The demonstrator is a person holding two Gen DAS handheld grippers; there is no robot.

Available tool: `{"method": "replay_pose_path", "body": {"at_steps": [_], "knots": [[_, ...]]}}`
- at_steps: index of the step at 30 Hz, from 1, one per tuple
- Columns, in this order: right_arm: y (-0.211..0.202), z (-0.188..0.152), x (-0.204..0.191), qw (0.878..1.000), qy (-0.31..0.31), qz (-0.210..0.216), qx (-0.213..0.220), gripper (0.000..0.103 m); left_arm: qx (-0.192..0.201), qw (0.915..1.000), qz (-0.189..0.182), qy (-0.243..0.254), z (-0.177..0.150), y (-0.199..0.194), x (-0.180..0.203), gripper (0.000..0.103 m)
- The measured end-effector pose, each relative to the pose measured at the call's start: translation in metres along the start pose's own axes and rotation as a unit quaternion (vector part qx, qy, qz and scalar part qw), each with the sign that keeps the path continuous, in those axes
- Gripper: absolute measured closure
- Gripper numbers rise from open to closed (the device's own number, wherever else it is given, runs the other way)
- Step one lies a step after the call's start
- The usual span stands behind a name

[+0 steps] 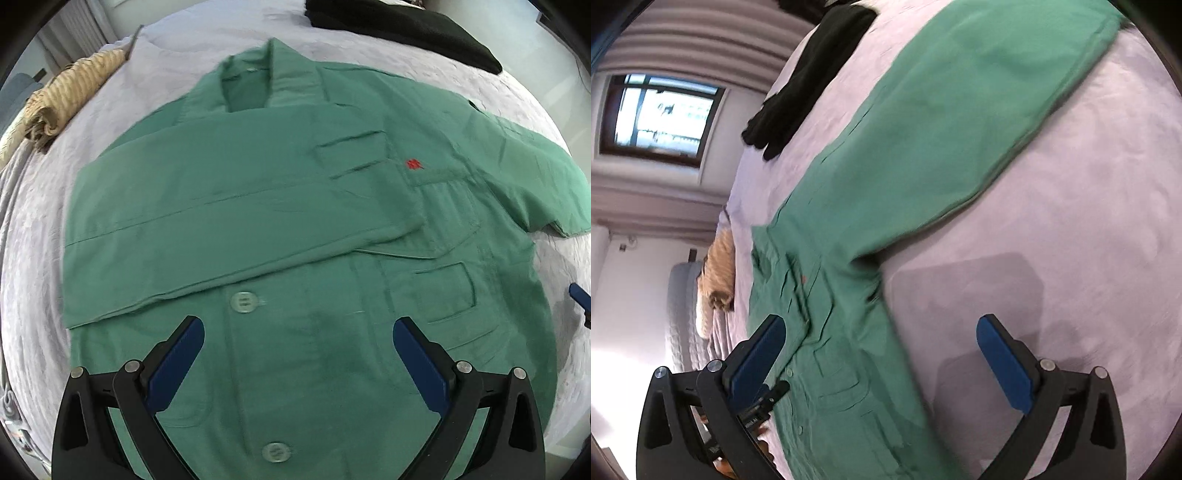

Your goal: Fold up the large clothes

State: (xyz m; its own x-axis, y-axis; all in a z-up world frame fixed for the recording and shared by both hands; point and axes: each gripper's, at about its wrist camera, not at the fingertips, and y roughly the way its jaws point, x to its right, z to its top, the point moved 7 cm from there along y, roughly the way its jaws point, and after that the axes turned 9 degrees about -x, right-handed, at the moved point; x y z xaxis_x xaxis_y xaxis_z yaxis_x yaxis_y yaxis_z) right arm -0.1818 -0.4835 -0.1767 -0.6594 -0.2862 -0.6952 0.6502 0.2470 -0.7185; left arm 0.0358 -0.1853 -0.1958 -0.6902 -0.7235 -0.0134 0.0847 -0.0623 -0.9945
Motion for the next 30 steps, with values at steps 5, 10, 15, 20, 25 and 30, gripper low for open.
{"method": "replay_pose_path", "body": {"at_steps": [5, 10, 15, 20, 25, 30], "knots": [[-0.027, 0.027, 0.027, 0.999, 0.021, 0.0, 0.025, 0.0, 0.006, 0.9999, -0.003, 0.014, 0.006, -0.001, 0.03, 0.0], [-0.059, 0.06, 0.056, 0.997, 0.047, 0.006, 0.061, 0.0, 0.004, 0.9998, -0.012, 0.017, 0.01, 0.001, 0.056, 0.0], [-0.084, 0.096, 0.077, 0.993, 0.069, 0.015, 0.099, 0.0, 0.003, 0.9996, -0.019, 0.019, 0.016, 0.002, 0.077, 0.0], [-0.092, 0.126, 0.09, 0.988, 0.096, 0.042, 0.117, 0.0, 0.001, 0.9995, -0.021, 0.025, 0.019, 0.004, 0.094, 0.0], [-0.095, 0.15, 0.095, 0.983, 0.111, 0.067, 0.132, 0.0, -0.003, 0.9995, -0.029, 0.015, 0.022, 0.004, 0.101, 0.0], [-0.097, 0.162, 0.094, 0.974, 0.137, 0.1, 0.147, 0.0, 0.002, 0.9995, -0.03, 0.013, 0.027, 0.002, 0.107, 0.0]]}}
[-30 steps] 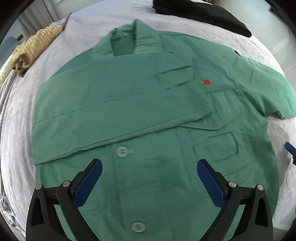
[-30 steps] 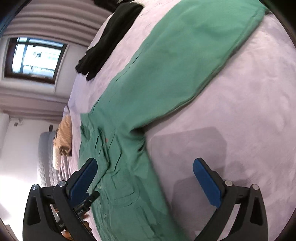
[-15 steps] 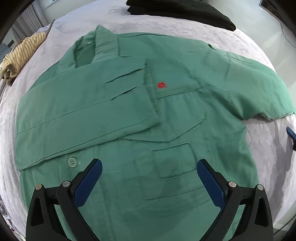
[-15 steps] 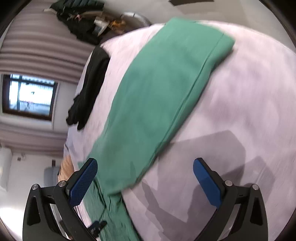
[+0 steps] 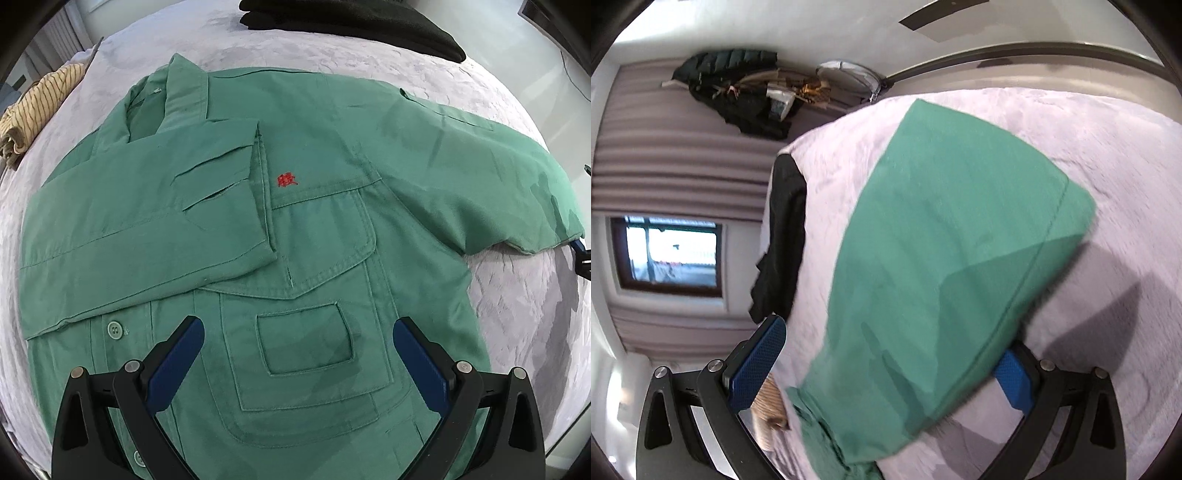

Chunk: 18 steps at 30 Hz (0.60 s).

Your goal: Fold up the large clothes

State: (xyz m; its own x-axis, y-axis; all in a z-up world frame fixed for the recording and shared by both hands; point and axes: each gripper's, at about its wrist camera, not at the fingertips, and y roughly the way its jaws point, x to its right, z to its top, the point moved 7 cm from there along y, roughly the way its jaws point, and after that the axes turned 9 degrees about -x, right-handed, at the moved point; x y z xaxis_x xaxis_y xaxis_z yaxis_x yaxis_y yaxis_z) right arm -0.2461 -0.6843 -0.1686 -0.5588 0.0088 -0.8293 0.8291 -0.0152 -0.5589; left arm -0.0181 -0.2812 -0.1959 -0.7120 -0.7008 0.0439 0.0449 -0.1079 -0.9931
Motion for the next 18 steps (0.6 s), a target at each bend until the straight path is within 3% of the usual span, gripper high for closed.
{"method": "replay_pose_path", "body": {"at_steps": [3, 5, 6, 7, 8, 11, 18], "knots": [[0.001, 0.002, 0.001, 1.0, 0.018, 0.006, 0.005, 0.001, 0.003, 1.0, 0.0, 0.001, 0.001, -0.002, -0.001, 0.0], [0.001, 0.002, 0.004, 1.0, 0.028, 0.006, 0.004, 0.01, 0.004, 1.0, -0.001, -0.002, 0.003, -0.002, -0.002, 0.0], [0.001, 0.001, 0.008, 0.999, 0.037, 0.005, 0.0, 0.035, 0.005, 1.0, -0.002, -0.004, 0.003, 0.0, -0.007, 0.0], [0.005, 0.001, 0.016, 0.998, 0.06, -0.001, -0.01, 0.08, 0.005, 1.0, -0.003, -0.007, 0.003, 0.0, -0.009, 0.0], [0.006, 0.005, 0.023, 0.997, 0.076, 0.001, -0.013, 0.099, 0.005, 0.9999, -0.003, -0.011, 0.003, 0.0, -0.012, 0.0], [0.004, 0.004, 0.022, 0.996, 0.089, 0.025, -0.004, 0.1, 0.007, 0.9998, -0.003, -0.02, 0.006, 0.0, -0.025, 0.0], [0.018, -0.02, -0.072, 0.997, -0.037, 0.067, -0.031, 0.1, 0.026, 0.9986, 0.011, -0.044, 0.005, -0.012, -0.077, 0.0]]}}
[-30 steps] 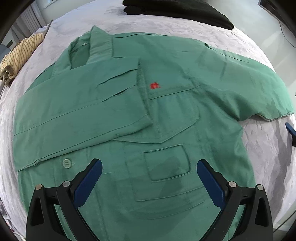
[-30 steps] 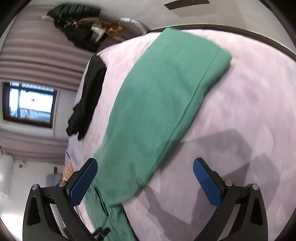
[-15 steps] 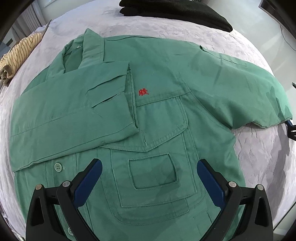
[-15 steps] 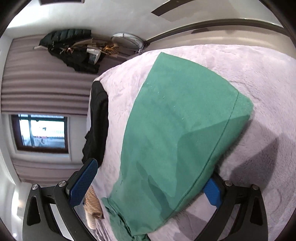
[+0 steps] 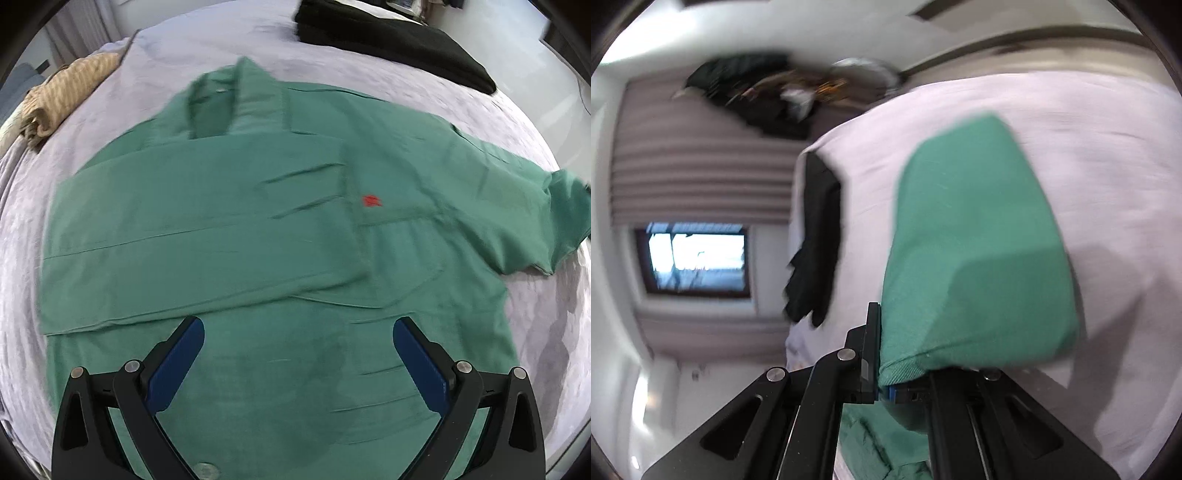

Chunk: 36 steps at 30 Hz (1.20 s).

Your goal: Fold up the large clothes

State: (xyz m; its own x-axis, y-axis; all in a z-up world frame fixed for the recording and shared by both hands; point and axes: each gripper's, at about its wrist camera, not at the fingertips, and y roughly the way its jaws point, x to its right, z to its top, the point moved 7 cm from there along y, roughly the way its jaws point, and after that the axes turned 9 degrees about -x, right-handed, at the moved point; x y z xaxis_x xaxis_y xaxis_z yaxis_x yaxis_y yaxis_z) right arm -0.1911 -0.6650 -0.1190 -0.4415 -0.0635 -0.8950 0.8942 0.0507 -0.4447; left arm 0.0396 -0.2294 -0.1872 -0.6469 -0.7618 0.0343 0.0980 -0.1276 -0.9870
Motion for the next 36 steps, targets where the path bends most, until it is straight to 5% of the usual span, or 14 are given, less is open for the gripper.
{"method": "replay_pose_path", "body": {"at_steps": [5, 11, 16, 20, 24, 27, 28, 30, 31, 32, 34, 36], "knots": [[0.063, -0.051, -0.093, 0.99, -0.118, 0.015, -0.072, 0.1, 0.016, 0.9995, 0.008, -0.027, -0.001, -0.009, -0.05, 0.0], [0.171, -0.183, -0.175, 0.937, -0.291, -0.016, -0.191, 0.1, 0.034, 0.9966, 0.017, -0.074, -0.004, -0.009, -0.125, 0.0], [0.264, -0.303, -0.157, 0.892, -0.342, -0.069, -0.286, 0.1, 0.036, 0.9928, 0.029, -0.111, -0.01, 0.002, -0.182, 0.0], [0.322, -0.358, -0.103, 0.865, -0.35, -0.159, -0.322, 0.099, 0.029, 0.9914, 0.03, -0.124, -0.017, 0.015, -0.215, 0.0], [0.327, -0.366, -0.07, 0.878, -0.297, -0.196, -0.319, 0.09, 0.027, 0.9913, 0.021, -0.127, -0.025, 0.02, -0.235, 0.0], [0.305, -0.355, -0.078, 0.906, -0.261, -0.174, -0.284, 0.038, 0.031, 0.9913, 0.017, -0.127, -0.032, 0.016, -0.246, 0.0], [0.297, -0.351, -0.08, 0.913, -0.258, -0.175, -0.262, 0.034, 0.032, 0.9912, 0.015, -0.127, -0.033, 0.015, -0.25, 0.0], [0.288, -0.343, -0.084, 0.92, -0.252, -0.183, -0.236, 0.042, 0.036, 0.9907, 0.012, -0.131, -0.036, 0.011, -0.255, 0.0], [0.289, -0.341, -0.089, 0.923, -0.251, -0.187, -0.225, 0.072, 0.038, 0.9904, 0.011, -0.132, -0.036, 0.01, -0.259, 0.0], [0.293, -0.34, -0.095, 0.919, -0.259, -0.196, -0.223, 0.089, 0.041, 0.9899, 0.011, -0.135, -0.036, 0.008, -0.263, 0.0], [0.303, -0.347, -0.115, 0.907, -0.297, -0.205, -0.218, 0.092, 0.044, 0.9893, 0.012, -0.139, -0.037, 0.006, -0.269, 0.0], [0.313, -0.354, -0.135, 0.88, -0.36, -0.21, -0.227, 0.092, 0.046, 0.9883, 0.012, -0.145, -0.038, 0.005, -0.276, 0.0]]}}
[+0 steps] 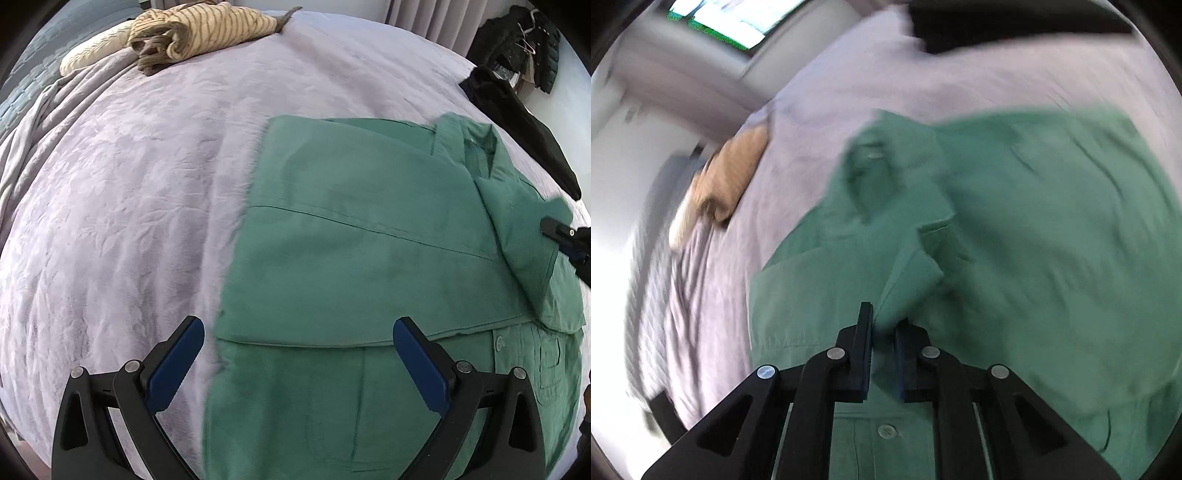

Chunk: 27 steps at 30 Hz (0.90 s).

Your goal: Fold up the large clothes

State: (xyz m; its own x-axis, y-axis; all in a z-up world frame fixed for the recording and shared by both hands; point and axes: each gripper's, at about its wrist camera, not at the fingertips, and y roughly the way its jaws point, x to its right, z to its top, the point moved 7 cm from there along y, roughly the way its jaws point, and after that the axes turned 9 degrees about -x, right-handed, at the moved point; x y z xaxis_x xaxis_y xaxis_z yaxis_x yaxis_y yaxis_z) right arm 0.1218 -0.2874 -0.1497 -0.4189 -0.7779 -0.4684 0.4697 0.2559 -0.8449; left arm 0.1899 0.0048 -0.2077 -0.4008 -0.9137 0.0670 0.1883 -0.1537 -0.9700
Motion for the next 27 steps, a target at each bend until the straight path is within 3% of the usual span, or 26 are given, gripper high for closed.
{"method": "replay_pose_path", "body": {"at_steps": [3, 5, 6, 10, 15, 18, 21, 24, 27], "knots": [[0.021, -0.012, -0.045, 0.994, -0.094, -0.045, -0.025, 0.085, -0.002, 1.0, 0.002, -0.007, 0.001, 0.003, -0.009, 0.0], [0.043, -0.029, -0.061, 0.985, -0.141, -0.073, -0.068, 0.069, -0.006, 0.9999, 0.005, -0.013, 0.001, 0.005, -0.012, 0.0], [0.053, -0.04, -0.067, 0.981, -0.159, -0.076, -0.086, 0.056, -0.008, 0.9998, 0.003, -0.015, 0.001, 0.006, -0.013, 0.0], [0.049, -0.064, -0.061, 0.977, -0.173, -0.073, -0.105, 0.054, -0.007, 0.9996, -0.022, -0.014, 0.002, 0.003, -0.005, 0.0], [0.012, -0.074, 0.008, 0.993, -0.045, -0.018, -0.111, 0.052, -0.022, 0.9955, -0.092, 0.013, 0.014, 0.007, 0.043, 0.0], [-0.017, -0.083, 0.069, 0.994, 0.06, 0.005, -0.094, 0.052, -0.024, 0.9948, -0.094, 0.03, 0.02, 0.013, 0.07, 0.0], [-0.045, -0.09, 0.125, 0.985, 0.158, 0.029, -0.057, 0.051, -0.018, 0.9945, -0.087, 0.054, 0.033, 0.018, 0.093, 0.0], [-0.066, -0.093, 0.174, 0.969, 0.239, 0.052, -0.017, 0.051, -0.012, 0.9945, -0.071, 0.076, 0.058, 0.031, 0.109, 0.0], [-0.073, -0.088, 0.209, 0.944, 0.312, 0.104, 0.031, 0.051, -0.033, 0.9944, -0.076, 0.066, 0.083, 0.054, 0.115, 0.0]]}}
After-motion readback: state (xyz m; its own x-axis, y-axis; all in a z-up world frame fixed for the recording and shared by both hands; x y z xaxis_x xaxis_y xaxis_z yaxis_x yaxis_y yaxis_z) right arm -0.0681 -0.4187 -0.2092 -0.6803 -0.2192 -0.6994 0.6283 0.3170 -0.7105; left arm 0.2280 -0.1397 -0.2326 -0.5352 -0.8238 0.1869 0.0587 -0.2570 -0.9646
